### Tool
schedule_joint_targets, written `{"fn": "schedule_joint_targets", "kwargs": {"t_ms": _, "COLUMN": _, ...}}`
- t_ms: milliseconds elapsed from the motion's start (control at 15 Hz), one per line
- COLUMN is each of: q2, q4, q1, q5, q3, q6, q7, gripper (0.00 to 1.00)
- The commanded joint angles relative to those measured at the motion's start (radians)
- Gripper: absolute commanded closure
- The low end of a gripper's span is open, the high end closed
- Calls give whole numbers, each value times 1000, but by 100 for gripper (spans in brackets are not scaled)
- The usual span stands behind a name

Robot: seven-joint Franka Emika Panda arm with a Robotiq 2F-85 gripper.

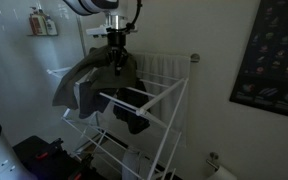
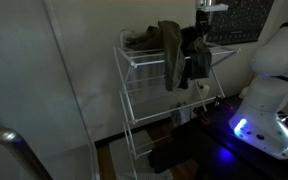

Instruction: Fold the pants

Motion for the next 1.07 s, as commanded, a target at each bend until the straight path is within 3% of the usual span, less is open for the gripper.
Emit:
{"fn": "schedule_joint_targets", "kwargs": {"t_ms": 0, "q2": -29, "q4": 3, "q1": -1, "q5": 39, "q3": 5, "q6": -38, "q7": 15, "gripper": 99}}
{"fn": "schedule_joint_targets", "kwargs": {"t_ms": 267, "q2": -6, "q4": 67, "q1": 3, "q5": 120, "q3": -8, "q6": -167, "q7": -8, "gripper": 99}}
{"fn": "schedule_joint_targets", "kwargs": {"t_ms": 667, "q2": 36, "q4": 285, "q1": 16, "q5": 379, "q3": -16, "q6": -448, "q7": -18, "gripper": 99}}
{"fn": "schedule_joint_targets", "kwargs": {"t_ms": 867, "q2": 86, "q4": 403, "q1": 16, "q5": 482, "q3": -11, "q6": -489, "q7": 20, "gripper": 99}}
{"fn": "schedule_joint_targets", "kwargs": {"t_ms": 1000, "q2": 121, "q4": 454, "q1": 17, "q5": 548, "q3": -6, "q6": -458, "q7": 51, "gripper": 99}}
